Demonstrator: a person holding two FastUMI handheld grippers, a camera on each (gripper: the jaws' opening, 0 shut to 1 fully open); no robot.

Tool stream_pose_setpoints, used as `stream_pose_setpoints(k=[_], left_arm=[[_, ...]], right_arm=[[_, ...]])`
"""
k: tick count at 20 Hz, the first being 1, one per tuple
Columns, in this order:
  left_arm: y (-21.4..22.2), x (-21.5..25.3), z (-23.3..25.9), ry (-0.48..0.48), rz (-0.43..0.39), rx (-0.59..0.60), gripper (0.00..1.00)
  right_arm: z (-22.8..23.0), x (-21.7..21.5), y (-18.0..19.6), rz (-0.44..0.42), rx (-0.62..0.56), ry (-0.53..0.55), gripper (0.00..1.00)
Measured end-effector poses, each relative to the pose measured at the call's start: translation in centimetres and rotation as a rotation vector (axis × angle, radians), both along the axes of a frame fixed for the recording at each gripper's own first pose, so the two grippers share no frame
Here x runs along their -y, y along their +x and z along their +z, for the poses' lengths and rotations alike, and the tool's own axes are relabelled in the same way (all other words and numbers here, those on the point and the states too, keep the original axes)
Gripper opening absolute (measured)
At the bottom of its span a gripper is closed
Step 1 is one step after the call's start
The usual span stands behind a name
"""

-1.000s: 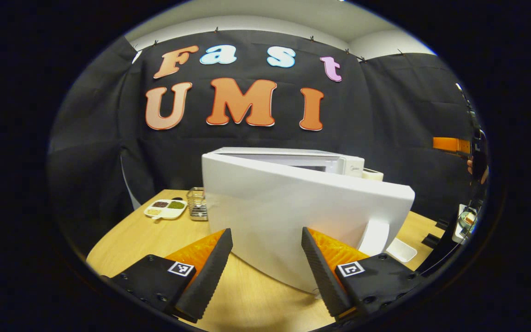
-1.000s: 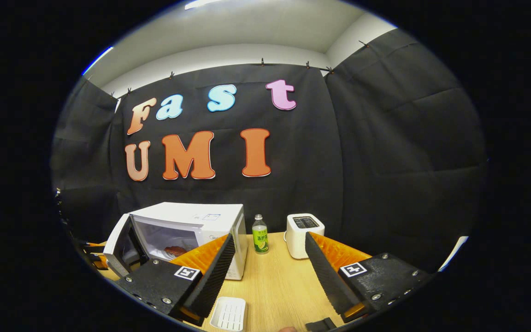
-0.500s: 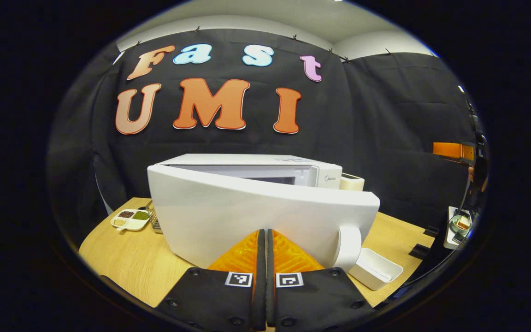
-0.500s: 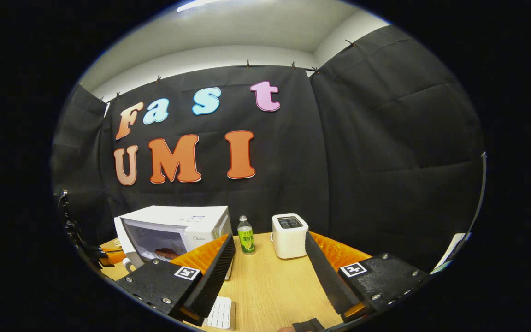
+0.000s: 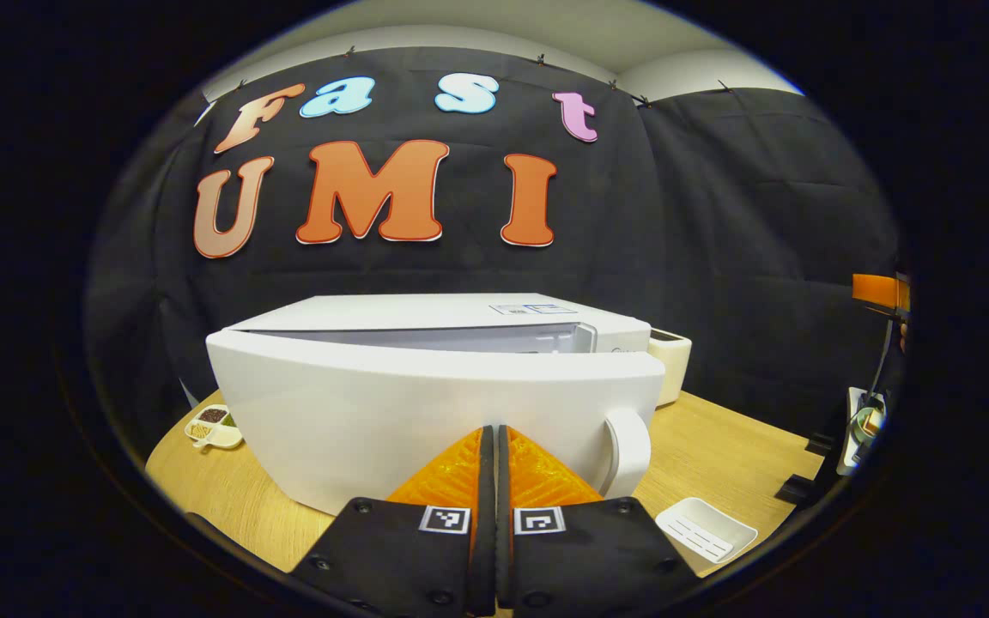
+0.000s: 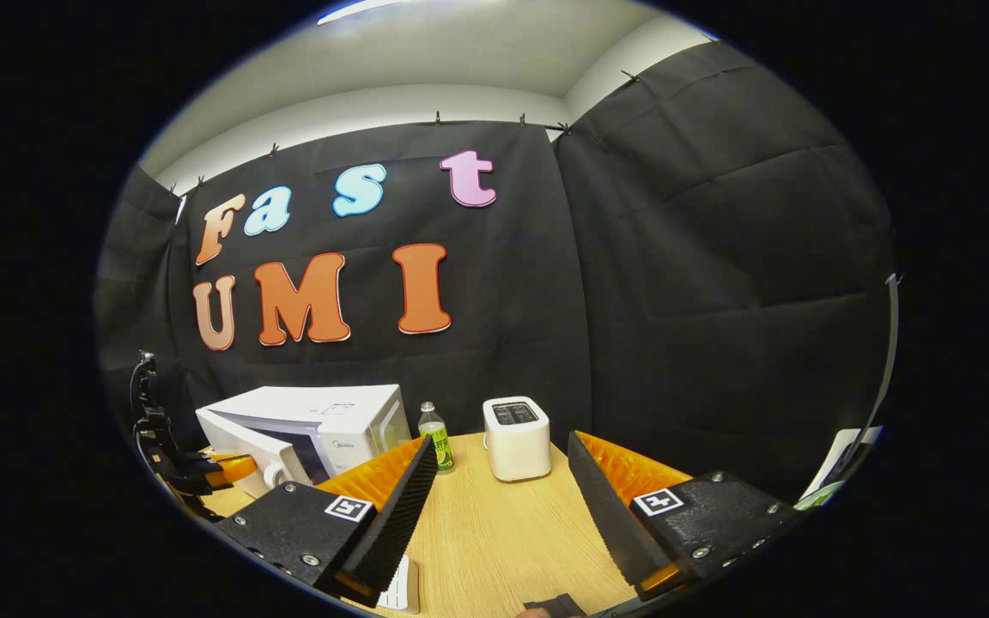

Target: Open the microwave oven with the left hand, put the food in, and close the microwave oven.

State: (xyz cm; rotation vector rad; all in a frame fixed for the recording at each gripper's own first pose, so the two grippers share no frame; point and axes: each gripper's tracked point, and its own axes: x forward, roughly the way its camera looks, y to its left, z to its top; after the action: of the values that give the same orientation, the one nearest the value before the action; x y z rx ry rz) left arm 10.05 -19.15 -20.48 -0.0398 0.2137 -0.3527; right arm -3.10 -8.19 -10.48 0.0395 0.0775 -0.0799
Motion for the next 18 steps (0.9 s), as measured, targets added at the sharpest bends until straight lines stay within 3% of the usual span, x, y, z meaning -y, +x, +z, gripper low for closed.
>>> stream_pose_setpoints(k=[3,13,14,16,18], left_arm=[[1.2,0.2,-0.3,0.033,0.025,-0.016,0.05],[5.5,1.5,-1.3,0.02,0.073,-0.018,0.04],[5.3,1.5,-2.3,0.036,0.084,-0.063,0.04],[5.2,2.4,-1.9,0.031,0.066,-0.038,0.0],[5.1,3.8,-3.1,0.025,0.021,-0.065,0.04]], right_arm=[[-0.2,0.5,0.0,-0.01,-0.003,-0.004,0.95],[-1.1,1.8,1.0,-0.039,-0.023,-0.021,0.95],[-1.5,1.7,1.2,-0.037,-0.031,-0.019,0.95],[-2.1,1.2,1.4,-0.03,-0.046,-0.013,0.95],[-2.5,0.8,1.5,-0.022,-0.055,-0.014,0.95]])
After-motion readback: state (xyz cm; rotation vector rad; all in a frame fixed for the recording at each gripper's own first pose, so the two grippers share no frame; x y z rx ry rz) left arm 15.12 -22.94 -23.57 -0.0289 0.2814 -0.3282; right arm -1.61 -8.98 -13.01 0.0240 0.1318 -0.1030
